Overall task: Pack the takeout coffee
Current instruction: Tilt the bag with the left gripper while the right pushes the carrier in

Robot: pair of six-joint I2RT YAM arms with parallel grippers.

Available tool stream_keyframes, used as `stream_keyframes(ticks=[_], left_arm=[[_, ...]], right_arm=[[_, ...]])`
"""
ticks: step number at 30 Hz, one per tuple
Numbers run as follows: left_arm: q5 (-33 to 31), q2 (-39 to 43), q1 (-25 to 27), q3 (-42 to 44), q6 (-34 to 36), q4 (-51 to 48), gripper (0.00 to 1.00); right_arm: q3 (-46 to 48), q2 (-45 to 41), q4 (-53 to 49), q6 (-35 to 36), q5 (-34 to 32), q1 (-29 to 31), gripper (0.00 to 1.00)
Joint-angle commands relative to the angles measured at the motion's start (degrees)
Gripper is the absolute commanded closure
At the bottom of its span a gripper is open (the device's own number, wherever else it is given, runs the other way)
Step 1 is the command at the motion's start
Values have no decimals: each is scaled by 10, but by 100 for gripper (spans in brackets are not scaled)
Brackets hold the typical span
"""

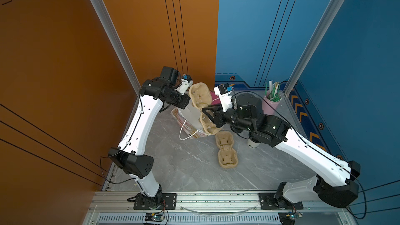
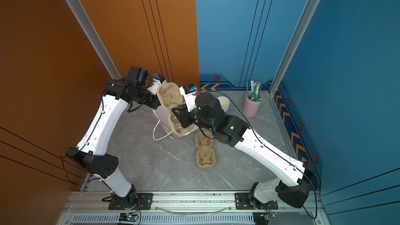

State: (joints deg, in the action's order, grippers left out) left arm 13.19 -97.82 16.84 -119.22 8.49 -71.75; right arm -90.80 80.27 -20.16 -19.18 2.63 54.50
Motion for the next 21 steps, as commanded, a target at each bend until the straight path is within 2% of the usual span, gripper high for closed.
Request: stream_keyframes(ticks=[1, 8, 15, 21], left_arm=[[16, 16, 2, 15, -11, -10, 100], [13, 21, -5, 10, -12, -9, 100], [15, 20, -12, -3, -11, -9, 100], [20, 21, -13, -7, -8, -8, 100]], right_arm=[[31, 9, 95, 44, 1, 1, 74], [126, 8, 188, 63, 17, -13, 73], [186, 9, 232, 88, 27, -38, 73], [200, 25, 267, 93, 56, -64, 73]])
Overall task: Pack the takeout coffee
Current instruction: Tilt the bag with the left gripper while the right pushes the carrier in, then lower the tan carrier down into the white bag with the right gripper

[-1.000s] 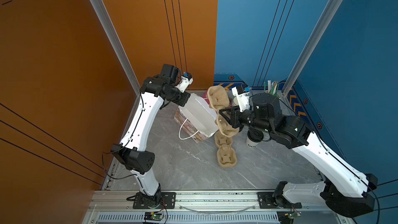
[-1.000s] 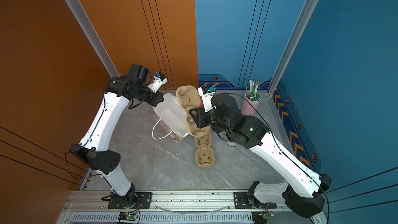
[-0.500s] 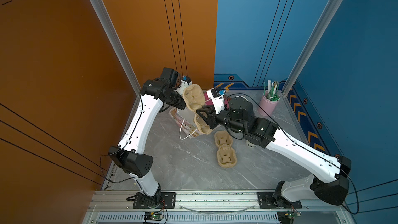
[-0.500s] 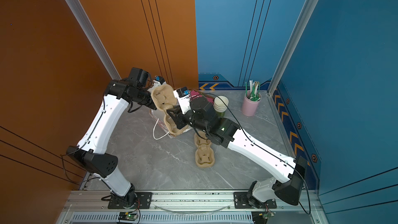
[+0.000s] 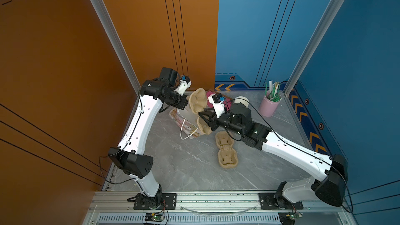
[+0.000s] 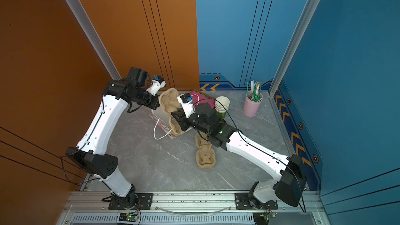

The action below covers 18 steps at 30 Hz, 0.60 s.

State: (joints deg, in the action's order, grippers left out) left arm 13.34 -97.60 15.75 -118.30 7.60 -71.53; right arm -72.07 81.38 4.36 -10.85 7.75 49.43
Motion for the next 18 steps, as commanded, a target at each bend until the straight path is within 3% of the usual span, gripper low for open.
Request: stream_keyframes(ticks=[1, 18], left_arm=[[18, 19, -2, -17, 2, -10, 100], [8, 14, -8, -28, -10, -10, 100]], right_arm=[[15, 15, 29, 12, 7, -17, 73], [52, 36, 44, 72, -2, -15, 74]])
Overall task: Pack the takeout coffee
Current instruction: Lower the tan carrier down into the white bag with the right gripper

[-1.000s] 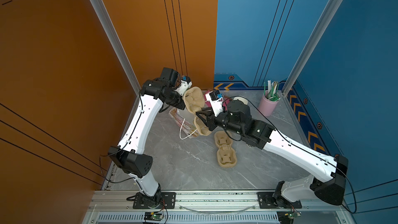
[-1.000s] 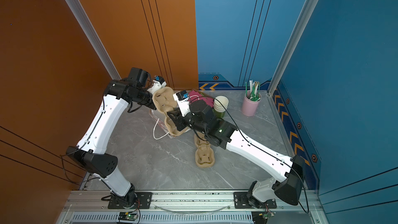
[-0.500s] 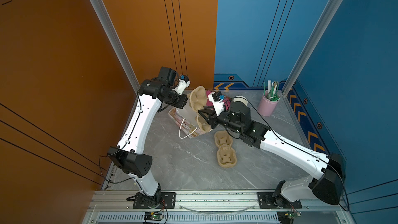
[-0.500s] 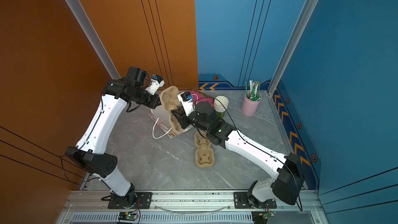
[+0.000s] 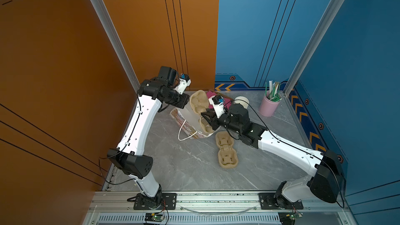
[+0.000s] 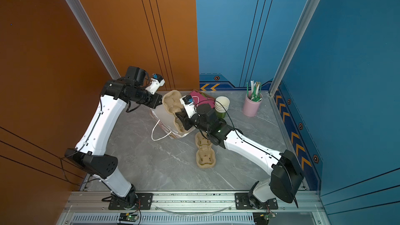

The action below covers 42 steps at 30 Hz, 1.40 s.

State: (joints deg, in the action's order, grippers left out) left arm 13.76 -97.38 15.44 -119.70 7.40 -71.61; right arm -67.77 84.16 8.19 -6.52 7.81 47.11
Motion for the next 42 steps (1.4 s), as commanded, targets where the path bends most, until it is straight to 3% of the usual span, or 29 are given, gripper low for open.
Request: stream_keyframes(ticks=[1, 14, 23, 42], left_arm=[[3, 12, -7, -15, -9, -9, 100], [14, 19, -9, -20, -14, -10, 100], [28, 24, 1, -15, -15, -10, 100], [32, 22, 18, 1, -12, -9, 100]], right_arm=[[10, 10, 1, 36, -6, 12, 74], [13, 18, -60, 71, -63, 40, 74], [-61, 76, -126, 59, -85, 43, 74], [-145, 144, -136, 54, -100, 53, 74]])
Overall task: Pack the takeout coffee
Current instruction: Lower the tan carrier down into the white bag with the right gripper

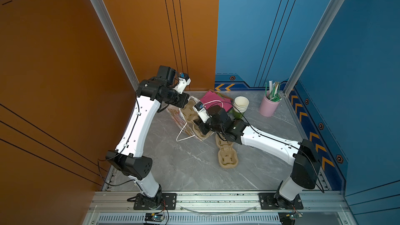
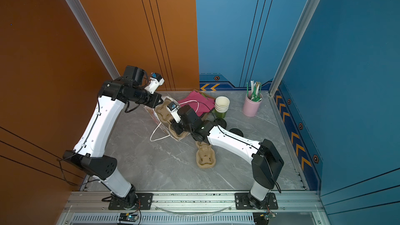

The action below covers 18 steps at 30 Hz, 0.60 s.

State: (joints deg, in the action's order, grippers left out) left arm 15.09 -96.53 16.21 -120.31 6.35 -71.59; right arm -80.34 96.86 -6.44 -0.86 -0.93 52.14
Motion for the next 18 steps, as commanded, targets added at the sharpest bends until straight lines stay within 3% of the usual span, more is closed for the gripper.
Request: stream_keyframes(ticks=[1, 18], left_arm=[[19, 13, 10, 7, -1, -9, 100], [20, 13, 15, 9, -2, -9, 100]], right_arm=[[-20, 21, 19, -3, -11, 2, 74], [-31, 131, 175, 4, -26, 2, 75]])
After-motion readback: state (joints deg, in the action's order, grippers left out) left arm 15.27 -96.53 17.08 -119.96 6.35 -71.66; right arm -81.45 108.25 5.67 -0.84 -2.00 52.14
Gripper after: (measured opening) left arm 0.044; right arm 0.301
